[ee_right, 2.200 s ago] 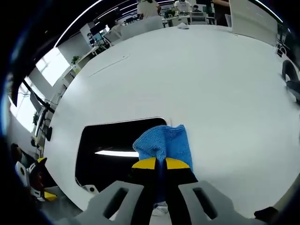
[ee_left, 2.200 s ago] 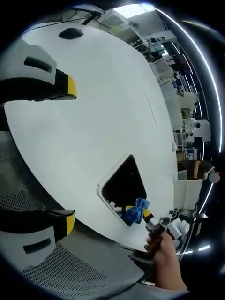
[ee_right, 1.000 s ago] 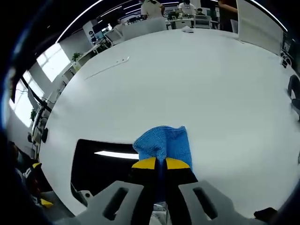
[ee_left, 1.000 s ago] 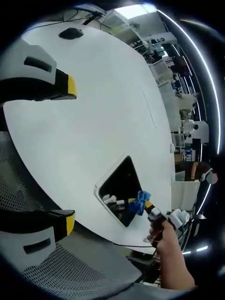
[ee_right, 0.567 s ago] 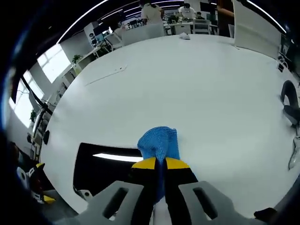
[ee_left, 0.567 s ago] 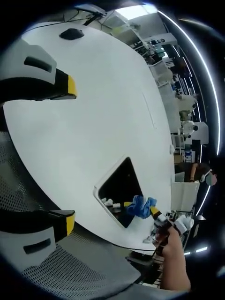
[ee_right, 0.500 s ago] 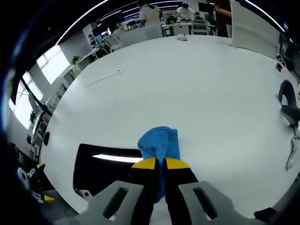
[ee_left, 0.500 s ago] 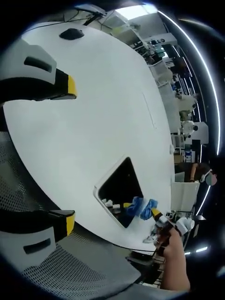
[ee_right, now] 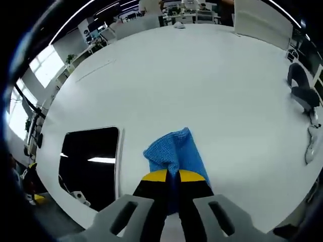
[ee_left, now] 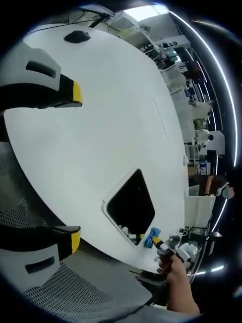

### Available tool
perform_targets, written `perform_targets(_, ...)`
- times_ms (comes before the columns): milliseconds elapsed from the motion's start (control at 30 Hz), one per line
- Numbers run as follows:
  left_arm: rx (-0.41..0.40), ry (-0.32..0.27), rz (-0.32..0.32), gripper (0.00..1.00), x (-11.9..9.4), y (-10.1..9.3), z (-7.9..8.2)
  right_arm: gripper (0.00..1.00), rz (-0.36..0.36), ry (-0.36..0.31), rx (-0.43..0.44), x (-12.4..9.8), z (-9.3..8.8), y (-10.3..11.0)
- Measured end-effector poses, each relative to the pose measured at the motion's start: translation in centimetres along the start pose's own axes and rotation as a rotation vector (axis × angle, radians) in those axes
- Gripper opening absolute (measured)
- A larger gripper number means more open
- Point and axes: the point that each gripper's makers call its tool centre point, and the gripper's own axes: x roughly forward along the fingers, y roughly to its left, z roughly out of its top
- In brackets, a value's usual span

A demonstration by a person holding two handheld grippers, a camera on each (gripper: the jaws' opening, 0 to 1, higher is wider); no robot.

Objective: Wipe the mirror surface with the cleaning cloth until all visible marks leave the cleaned area.

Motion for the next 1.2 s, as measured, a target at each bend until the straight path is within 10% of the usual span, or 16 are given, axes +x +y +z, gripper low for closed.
perform_targets(700, -0.005, -0.02, 0.023, 0.99, -0.1, 0.6, 0.3, 0.04, 0.03, -0.016, -0.061, 0.8, 0.8, -0.7)
perform_targets(1200, -0.01, -0.033, 0.042, 0.99, -0.4, 0.9, 0.5, 0.67, 0.136, -0.323, -0.209, -5.0, 3.8, -0.1)
